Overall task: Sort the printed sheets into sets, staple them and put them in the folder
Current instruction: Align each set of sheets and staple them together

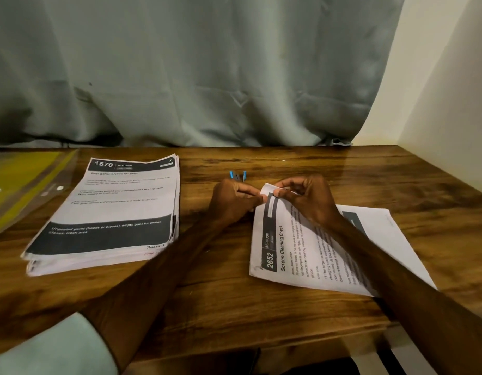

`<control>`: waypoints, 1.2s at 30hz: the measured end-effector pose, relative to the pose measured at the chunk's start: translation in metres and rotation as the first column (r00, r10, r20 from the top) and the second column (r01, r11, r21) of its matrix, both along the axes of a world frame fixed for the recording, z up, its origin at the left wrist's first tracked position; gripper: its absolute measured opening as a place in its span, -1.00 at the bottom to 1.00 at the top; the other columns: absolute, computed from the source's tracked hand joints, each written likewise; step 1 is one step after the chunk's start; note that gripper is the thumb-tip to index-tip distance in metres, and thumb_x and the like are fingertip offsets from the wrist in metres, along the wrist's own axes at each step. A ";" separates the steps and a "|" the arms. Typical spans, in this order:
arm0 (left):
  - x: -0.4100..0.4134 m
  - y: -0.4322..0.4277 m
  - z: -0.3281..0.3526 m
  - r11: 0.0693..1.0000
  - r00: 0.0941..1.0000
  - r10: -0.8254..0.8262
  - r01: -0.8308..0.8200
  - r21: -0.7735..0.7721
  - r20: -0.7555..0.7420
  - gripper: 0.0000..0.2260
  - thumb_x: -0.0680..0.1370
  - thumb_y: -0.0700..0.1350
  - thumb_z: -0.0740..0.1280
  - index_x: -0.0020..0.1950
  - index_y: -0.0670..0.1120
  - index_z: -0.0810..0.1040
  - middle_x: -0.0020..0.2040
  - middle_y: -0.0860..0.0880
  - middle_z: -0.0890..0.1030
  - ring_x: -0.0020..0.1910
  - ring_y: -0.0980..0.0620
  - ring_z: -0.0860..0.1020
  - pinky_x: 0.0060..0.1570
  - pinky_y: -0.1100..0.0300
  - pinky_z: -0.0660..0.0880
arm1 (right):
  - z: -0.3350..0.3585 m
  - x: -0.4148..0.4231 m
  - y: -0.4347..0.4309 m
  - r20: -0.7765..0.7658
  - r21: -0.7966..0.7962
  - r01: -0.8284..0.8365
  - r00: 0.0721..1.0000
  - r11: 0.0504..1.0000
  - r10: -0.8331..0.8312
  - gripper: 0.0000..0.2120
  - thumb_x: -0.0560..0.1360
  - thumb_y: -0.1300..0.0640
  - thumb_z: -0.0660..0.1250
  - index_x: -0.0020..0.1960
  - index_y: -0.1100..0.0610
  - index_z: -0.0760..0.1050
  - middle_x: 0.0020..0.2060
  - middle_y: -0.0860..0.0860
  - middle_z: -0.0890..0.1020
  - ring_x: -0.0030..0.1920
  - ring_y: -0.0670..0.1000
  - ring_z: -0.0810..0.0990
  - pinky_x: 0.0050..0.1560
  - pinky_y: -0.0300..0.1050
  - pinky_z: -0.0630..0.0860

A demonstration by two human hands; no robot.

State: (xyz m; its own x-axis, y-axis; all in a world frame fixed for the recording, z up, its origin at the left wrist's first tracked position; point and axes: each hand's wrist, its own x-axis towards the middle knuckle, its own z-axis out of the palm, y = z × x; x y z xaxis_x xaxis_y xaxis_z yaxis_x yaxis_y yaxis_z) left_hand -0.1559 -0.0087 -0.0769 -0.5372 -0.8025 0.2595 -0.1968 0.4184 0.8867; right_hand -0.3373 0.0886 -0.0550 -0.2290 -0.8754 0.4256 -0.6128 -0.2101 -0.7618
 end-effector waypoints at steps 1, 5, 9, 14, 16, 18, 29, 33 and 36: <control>0.000 0.000 0.000 1.000 1.000 0.007 -0.007 0.021 -0.006 -0.85 0.50 -0.16 0.53 0.03 -0.18 0.72 -0.06 -0.08 0.75 -0.14 0.00 0.73 -0.05 -0.01 0.69 | 0.001 -0.001 0.000 -0.013 0.008 -0.008 1.000 1.000 0.008 -0.90 0.47 0.27 0.50 -0.01 0.21 0.70 -0.14 -0.01 0.75 -0.21 -0.10 0.72 -0.20 -0.30 0.59; 0.001 -0.002 0.001 0.999 0.999 0.039 -0.038 0.026 -0.038 -0.85 0.51 -0.16 0.53 0.03 -0.18 0.72 -0.04 -0.08 0.75 -0.13 0.01 0.73 -0.07 0.06 0.68 | 0.005 0.000 -0.006 -0.028 0.013 -0.022 0.999 1.000 0.022 -0.88 0.46 0.28 0.51 -0.01 0.19 0.71 -0.15 -0.01 0.75 -0.18 -0.05 0.73 -0.10 -0.20 0.65; 0.003 -0.002 0.001 0.998 0.995 0.053 -0.051 0.028 -0.085 -0.90 0.51 -0.16 0.52 -0.03 -0.18 0.71 -0.09 -0.07 0.74 -0.20 0.04 0.71 -0.19 0.22 0.64 | 0.003 0.006 -0.010 0.012 0.010 -0.057 0.998 0.998 0.057 -0.89 0.47 0.30 0.49 -0.01 0.23 0.70 -0.14 0.06 0.75 -0.16 0.06 0.74 -0.06 -0.12 0.67; 0.004 -0.007 -0.003 0.998 0.996 0.064 -0.066 -0.021 -0.068 -0.87 0.52 -0.10 0.52 -0.03 -0.16 0.72 -0.10 -0.04 0.74 -0.23 0.14 0.68 -0.22 0.35 0.59 | -0.002 0.012 -0.015 0.059 -0.014 -0.103 0.993 0.995 0.103 -0.85 0.44 0.38 0.48 0.01 0.31 0.67 -0.11 0.15 0.74 -0.17 0.05 0.73 -0.08 -0.20 0.65; 0.004 -0.009 -0.004 0.997 0.996 0.065 -0.067 -0.033 -0.062 -0.85 0.52 -0.08 0.52 -0.01 -0.15 0.73 -0.07 -0.04 0.75 -0.18 0.09 0.70 -0.14 0.27 0.63 | -0.001 0.012 -0.016 0.061 -0.006 -0.098 0.993 0.995 0.098 -0.85 0.44 0.38 0.47 0.01 0.33 0.67 -0.12 0.15 0.74 -0.17 0.03 0.73 -0.09 -0.23 0.64; 0.004 -0.011 -0.004 0.998 0.997 0.059 -0.061 -0.031 -0.055 -0.84 0.52 -0.09 0.51 0.01 -0.16 0.73 -0.04 -0.06 0.75 -0.13 0.03 0.71 -0.07 0.16 0.65 | 0.001 0.012 -0.016 0.072 0.008 -0.085 0.994 0.996 0.084 -0.84 0.44 0.39 0.47 0.03 0.34 0.67 -0.12 0.15 0.74 -0.19 -0.03 0.72 -0.12 -0.28 0.62; 0.010 -0.016 -0.009 0.991 0.995 0.102 -0.103 -0.085 -0.013 -0.84 0.52 -0.12 0.52 -0.05 -0.22 0.74 -0.07 -0.13 0.75 -0.12 -0.07 0.70 0.04 0.01 0.63 | 0.021 0.010 -0.026 0.173 0.243 -0.137 0.980 0.960 0.096 -0.80 0.59 0.13 0.37 0.07 0.26 0.66 -0.10 0.09 0.75 -0.11 -0.02 0.73 -0.07 -0.21 0.61; 0.010 -0.015 -0.011 0.985 0.996 0.088 -0.087 -0.146 0.003 -0.83 0.53 -0.10 0.50 -0.02 -0.21 0.75 -0.06 -0.11 0.75 -0.12 -0.05 0.70 0.02 0.01 0.64 | 0.035 0.011 -0.050 0.206 0.346 -0.034 0.978 0.938 -0.041 -0.66 0.60 -0.06 0.33 0.06 0.22 0.67 -0.10 0.07 0.75 -0.12 0.05 0.74 0.02 -0.04 0.66; 0.010 -0.021 -0.015 0.984 0.997 0.075 -0.072 -0.163 0.012 -0.79 0.53 -0.06 0.50 -0.03 -0.22 0.75 -0.07 -0.11 0.75 -0.15 -0.05 0.70 0.01 -0.01 0.64 | 0.037 0.020 -0.079 -0.028 0.422 0.081 0.997 0.903 -0.077 -0.70 0.54 -0.01 0.43 -0.06 0.25 0.68 -0.23 0.07 0.72 -0.32 -0.06 0.69 -0.19 -0.09 0.63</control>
State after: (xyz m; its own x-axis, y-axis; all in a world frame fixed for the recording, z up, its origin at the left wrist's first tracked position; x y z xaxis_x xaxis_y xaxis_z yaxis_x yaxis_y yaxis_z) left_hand -0.1461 -0.0293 -0.0917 -0.4840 -0.7881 0.3803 -0.2481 0.5404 0.8040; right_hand -0.3173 0.0096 -0.0177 -0.3024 -0.9529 0.0230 -0.6221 0.1790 -0.7622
